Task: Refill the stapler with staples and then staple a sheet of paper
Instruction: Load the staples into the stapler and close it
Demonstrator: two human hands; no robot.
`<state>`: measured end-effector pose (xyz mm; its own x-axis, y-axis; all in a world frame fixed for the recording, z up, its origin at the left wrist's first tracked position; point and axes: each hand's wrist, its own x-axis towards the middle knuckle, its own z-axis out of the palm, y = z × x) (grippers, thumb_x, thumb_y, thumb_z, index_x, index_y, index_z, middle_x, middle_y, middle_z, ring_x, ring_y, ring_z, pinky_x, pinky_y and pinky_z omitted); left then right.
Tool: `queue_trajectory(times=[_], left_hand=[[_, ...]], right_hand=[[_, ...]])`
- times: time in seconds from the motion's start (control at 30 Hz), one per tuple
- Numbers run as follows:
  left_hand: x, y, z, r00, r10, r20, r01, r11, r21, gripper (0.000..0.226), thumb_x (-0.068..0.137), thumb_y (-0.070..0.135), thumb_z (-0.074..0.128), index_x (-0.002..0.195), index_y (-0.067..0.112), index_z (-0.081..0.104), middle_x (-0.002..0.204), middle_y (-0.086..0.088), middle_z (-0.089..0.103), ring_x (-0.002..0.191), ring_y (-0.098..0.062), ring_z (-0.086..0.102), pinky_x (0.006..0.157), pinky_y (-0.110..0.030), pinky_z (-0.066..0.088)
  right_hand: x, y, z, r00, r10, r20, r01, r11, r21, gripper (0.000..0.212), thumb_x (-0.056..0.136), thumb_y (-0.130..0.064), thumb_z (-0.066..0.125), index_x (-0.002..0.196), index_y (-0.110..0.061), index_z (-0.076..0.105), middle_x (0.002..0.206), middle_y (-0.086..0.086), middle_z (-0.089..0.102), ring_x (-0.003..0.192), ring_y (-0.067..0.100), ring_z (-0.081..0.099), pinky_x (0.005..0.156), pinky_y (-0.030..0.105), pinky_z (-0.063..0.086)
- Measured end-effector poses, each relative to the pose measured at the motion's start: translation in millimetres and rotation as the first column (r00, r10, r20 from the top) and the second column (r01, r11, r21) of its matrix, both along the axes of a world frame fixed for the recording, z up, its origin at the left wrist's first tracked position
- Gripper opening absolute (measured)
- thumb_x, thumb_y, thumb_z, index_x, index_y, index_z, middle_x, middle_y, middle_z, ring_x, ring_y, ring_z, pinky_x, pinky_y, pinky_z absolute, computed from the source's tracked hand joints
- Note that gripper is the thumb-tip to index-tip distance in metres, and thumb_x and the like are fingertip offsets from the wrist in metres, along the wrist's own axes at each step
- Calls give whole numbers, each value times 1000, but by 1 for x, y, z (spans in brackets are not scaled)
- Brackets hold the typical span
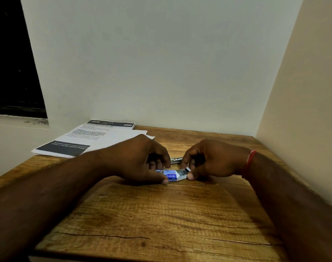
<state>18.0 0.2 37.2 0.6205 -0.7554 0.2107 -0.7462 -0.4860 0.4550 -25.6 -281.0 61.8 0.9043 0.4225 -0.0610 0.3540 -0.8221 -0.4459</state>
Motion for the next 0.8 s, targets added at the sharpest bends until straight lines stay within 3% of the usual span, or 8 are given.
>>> queue_trajectory(times=[0.27, 0.47, 0.63, 0.8], left_hand=[[-1, -1, -1, 1000, 20, -10, -20, 1000, -10, 31, 82, 43, 102, 104, 27, 86, 91, 9, 85, 73, -7, 77, 66, -15, 58], [-4, -4, -2, 999, 35, -20, -35, 999, -25, 28, 83, 41, 101, 101, 25, 86, 88, 6, 85, 69, -1, 74, 64, -13, 56], [-6, -4, -3, 998, 51, -22, -52, 998, -40, 27, 83, 38, 102, 99, 24, 86, 86, 4, 85, 76, -15, 80, 66, -15, 58], [-6, -5, -1, 997, 56, -47, -58, 997, -45, 26, 83, 36, 102, 98, 23, 86, 85, 5, 85, 70, -6, 77, 66, -15, 58]], right_hand=[[3, 3, -4, 999, -11, 33, 12, 999, -33, 21, 90, -28, 90, 110, -30, 83, 93, 0, 82, 74, 1, 69, 77, 29, 57], [5, 5, -6, 996, -42, 73, 48, 995, -85, 21, 91, -33, 88, 111, -33, 81, 87, -9, 79, 76, 1, 69, 75, 27, 54], [4, 7, -6, 995, -57, 81, 65, 994, -93, 23, 91, -33, 88, 113, -32, 81, 88, -8, 79, 79, 4, 69, 79, 31, 57], [3, 7, -4, 994, -73, 82, 82, 991, -103, 26, 92, -32, 87, 117, -30, 81, 90, -8, 79, 83, 5, 70, 83, 34, 58]])
